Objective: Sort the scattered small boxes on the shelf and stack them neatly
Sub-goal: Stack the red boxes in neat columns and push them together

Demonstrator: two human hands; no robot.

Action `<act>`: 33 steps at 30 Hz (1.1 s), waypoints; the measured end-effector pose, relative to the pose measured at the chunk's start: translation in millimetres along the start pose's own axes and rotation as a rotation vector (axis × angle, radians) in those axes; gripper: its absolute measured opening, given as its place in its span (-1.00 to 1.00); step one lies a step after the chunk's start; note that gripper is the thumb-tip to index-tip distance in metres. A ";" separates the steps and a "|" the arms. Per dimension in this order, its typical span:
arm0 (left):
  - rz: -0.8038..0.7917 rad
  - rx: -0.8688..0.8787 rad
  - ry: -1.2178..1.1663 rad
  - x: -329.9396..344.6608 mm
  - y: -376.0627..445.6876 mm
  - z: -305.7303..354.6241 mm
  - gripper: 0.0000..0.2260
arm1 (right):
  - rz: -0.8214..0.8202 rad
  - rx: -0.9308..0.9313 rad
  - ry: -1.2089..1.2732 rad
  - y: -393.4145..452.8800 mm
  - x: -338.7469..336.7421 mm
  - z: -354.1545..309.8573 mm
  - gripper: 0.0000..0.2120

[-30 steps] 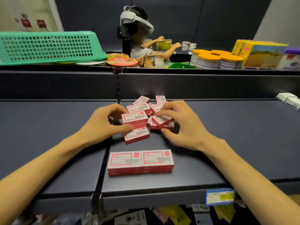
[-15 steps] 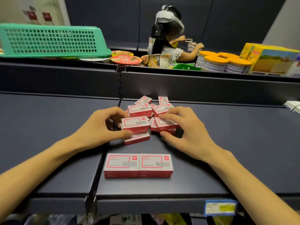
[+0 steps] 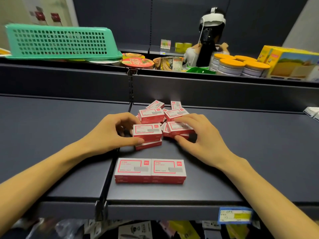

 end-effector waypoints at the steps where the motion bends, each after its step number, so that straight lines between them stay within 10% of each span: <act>1: -0.005 -0.002 0.000 0.2 -0.4 0.2 -0.58 | -0.004 0.001 -0.003 -0.1 0.2 0.0 -0.47; 33: -0.035 0.059 0.046 0.5 -1.9 1.2 -0.64 | -0.028 0.076 0.157 -1.3 -2.1 2.0 -0.51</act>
Point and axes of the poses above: each hand's wrist, its own y-axis towards the middle knuckle, its own x-axis out of the palm, z = x × y, the point moved 5 cm from there along y, towards the middle knuckle, and after that the axes turned 9 degrees about x, right-handed, at the moved point
